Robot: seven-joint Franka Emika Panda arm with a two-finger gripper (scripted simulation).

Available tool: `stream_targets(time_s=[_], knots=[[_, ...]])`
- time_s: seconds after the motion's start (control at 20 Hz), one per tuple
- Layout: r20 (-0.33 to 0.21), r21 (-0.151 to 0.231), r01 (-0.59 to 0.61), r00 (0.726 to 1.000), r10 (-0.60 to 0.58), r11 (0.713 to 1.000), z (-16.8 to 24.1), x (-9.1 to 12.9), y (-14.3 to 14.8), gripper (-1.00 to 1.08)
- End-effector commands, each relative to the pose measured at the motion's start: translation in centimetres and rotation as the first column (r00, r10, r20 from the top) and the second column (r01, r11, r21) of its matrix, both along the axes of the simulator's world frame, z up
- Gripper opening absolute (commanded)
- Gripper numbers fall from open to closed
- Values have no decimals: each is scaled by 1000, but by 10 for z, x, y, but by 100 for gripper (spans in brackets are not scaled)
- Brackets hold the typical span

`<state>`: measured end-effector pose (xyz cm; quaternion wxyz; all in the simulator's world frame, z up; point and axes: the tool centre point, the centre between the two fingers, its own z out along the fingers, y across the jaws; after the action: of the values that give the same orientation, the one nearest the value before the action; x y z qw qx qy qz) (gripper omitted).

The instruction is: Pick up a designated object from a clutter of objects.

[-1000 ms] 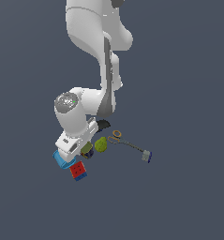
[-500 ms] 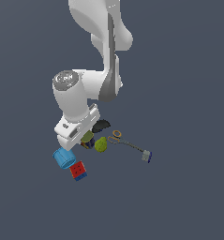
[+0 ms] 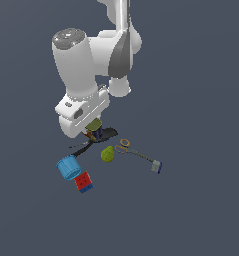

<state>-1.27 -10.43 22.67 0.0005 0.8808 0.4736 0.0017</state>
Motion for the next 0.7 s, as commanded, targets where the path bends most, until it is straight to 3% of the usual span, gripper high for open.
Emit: stream_targets(time_s=[0.0, 0.65], knots=[[3, -1, 1, 1000, -1, 1000, 26, -9, 4, -100], [-2, -1, 4, 1000, -4, 1000, 121, -41, 20, -100]])
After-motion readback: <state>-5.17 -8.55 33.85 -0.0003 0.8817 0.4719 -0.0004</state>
